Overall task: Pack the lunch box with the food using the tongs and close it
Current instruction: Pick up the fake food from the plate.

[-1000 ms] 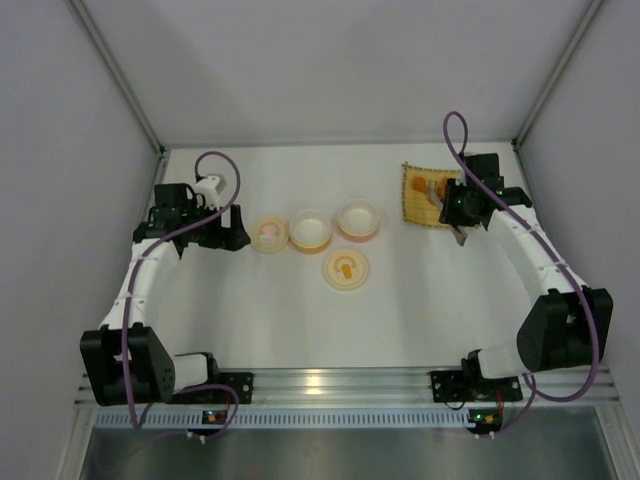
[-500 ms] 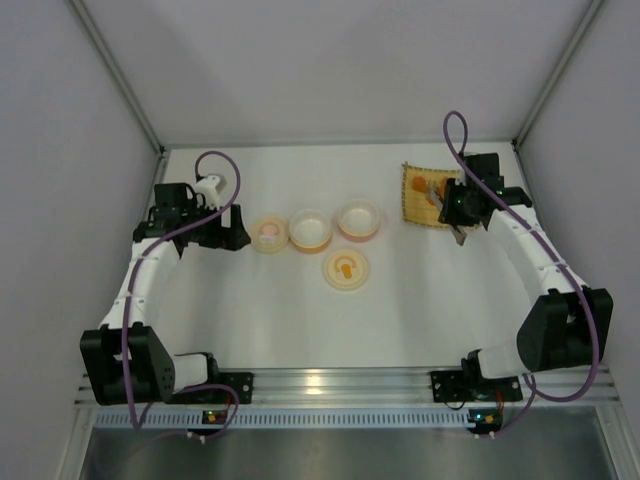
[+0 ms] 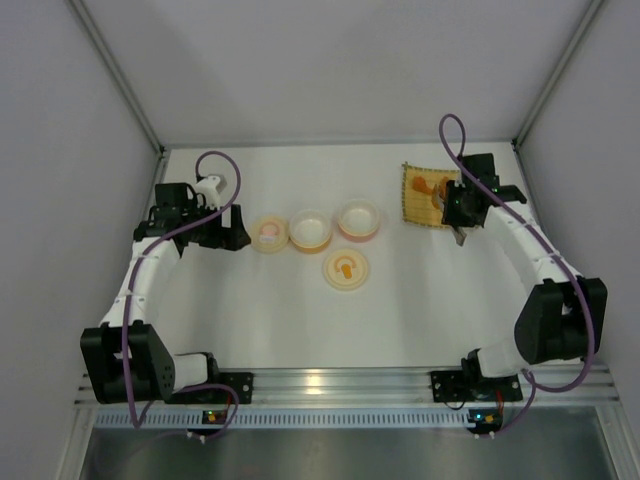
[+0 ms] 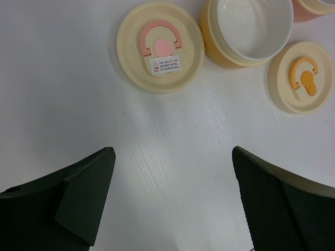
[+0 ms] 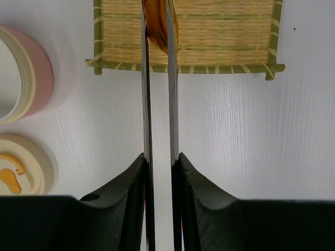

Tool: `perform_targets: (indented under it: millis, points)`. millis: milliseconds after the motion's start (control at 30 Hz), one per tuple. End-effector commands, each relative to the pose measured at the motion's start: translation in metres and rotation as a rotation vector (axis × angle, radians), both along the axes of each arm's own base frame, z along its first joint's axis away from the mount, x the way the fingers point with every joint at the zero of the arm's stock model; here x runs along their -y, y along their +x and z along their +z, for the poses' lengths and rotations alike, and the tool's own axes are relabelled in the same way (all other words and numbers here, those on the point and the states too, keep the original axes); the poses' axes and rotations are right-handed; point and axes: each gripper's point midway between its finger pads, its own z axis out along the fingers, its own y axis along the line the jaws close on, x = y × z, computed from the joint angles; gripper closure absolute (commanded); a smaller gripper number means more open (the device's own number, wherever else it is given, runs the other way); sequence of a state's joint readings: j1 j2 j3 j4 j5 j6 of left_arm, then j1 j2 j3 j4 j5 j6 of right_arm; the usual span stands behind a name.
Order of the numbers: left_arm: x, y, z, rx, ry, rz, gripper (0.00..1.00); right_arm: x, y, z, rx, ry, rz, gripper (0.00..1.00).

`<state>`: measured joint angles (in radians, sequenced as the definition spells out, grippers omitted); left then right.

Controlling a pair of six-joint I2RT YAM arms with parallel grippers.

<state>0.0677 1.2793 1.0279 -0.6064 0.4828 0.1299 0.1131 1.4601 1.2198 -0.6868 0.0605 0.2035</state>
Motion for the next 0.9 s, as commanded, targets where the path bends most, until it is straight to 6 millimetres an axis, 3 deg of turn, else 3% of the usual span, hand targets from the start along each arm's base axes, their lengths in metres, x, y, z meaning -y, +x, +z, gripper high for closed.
perform_targets:
  millis: [0, 267, 467, 667, 867]
  points:
    - [0.001, 0.006, 0.011, 0.037, -0.006, -0.013, 0.02, 0.003, 0.019, 0.024, 0.089, 0.0, -0.025, 0.8]
    - [0.001, 0.007, 0.01, 0.035, -0.005, -0.013, 0.02, -0.003, 0.015, 0.036, 0.118, 0.027, -0.001, 0.85]
    - [0.002, 0.007, 0.013, 0.036, -0.017, -0.014, 0.02, -0.031, 0.001, 0.059, 0.182, 0.06, 0.095, 0.86]
    - [0.004, 0.007, 0.014, 0.033, -0.028, -0.013, 0.02, -0.089, -0.01, 0.075, 0.231, 0.085, 0.229, 0.87]
    - [0.003, 0.006, 0.02, 0.044, -0.03, -0.009, 0.02, -0.173, -0.022, 0.079, 0.264, 0.152, 0.394, 0.87]
